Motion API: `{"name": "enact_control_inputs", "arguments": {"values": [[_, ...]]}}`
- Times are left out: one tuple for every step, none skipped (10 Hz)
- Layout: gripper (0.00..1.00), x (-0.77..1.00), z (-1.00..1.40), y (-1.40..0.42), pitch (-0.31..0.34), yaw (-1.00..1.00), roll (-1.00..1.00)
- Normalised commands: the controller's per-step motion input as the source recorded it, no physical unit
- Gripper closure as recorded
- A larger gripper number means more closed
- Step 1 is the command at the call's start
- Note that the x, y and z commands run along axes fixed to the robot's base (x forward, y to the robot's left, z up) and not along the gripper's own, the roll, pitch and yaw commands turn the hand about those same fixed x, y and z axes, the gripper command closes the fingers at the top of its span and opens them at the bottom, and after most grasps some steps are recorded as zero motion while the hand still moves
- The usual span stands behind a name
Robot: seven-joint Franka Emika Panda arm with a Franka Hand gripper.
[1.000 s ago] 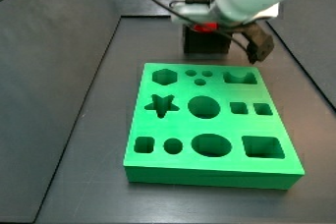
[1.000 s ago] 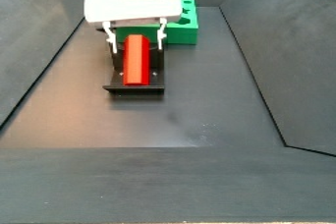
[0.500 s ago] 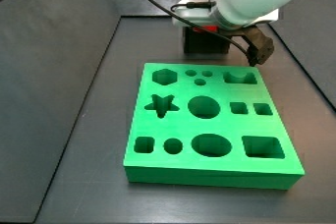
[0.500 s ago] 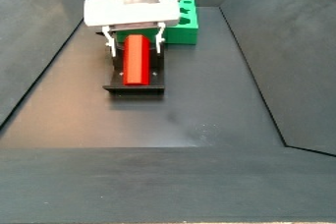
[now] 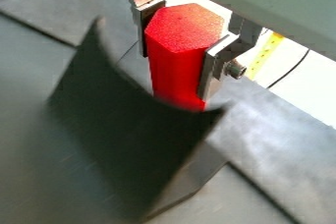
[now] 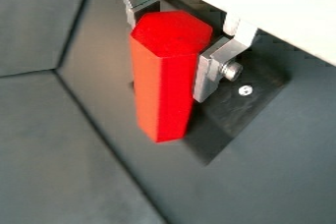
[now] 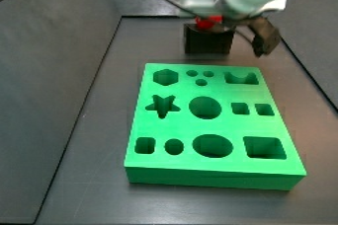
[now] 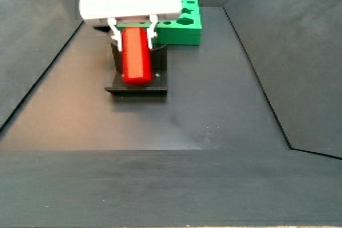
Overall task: Pick up the hexagon object. Move up. Place the hexagon object on the fixture. Regrasp the hexagon object. Move to above the board. Insert the hexagon object.
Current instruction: Move to above the board.
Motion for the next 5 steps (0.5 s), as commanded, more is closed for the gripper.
{"name": "enact_control_inputs", "arguments": {"values": [[1.00, 0.10, 1.00, 0.15, 0.014, -0.02, 0.05], [1.00, 0.09, 1.00, 0.15, 0.026, -0.02, 0.01], [1.00, 0.09, 1.00, 0.14, 0.034, -0.01, -0.01], [1.00, 0.08, 1.00, 0.14, 0.041, -0.01, -0.02], [1.00, 0.08, 1.00, 0.13, 0.055, 0.00, -0.03]]}}
